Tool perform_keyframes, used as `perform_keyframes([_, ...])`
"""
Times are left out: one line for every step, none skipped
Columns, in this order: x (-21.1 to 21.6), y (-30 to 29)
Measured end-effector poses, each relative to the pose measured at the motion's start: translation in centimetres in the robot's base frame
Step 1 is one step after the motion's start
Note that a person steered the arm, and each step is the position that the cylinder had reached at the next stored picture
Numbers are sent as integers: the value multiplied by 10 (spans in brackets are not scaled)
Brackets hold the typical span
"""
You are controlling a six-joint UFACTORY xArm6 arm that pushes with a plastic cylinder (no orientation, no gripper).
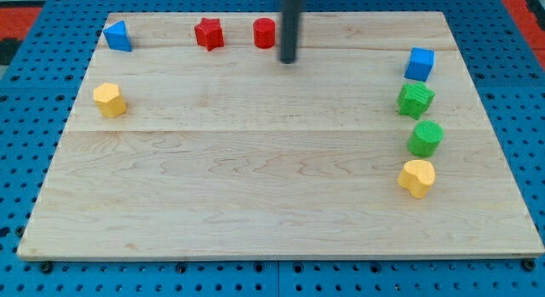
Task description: Slide the red circle blue cube above the green star
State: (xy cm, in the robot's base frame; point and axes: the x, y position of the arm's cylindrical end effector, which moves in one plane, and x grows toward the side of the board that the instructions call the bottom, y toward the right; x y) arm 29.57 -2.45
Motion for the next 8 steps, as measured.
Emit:
perform_keyframes([-54, -19])
perform_keyframes([-60, -1])
perform_keyframes([-65, -6])
perform_keyframes([-77, 34])
perform_keyframes([-71, 115])
perform_keyframes([-66, 164])
perform_keyframes([-63, 161])
perform_keyframes([-62, 206])
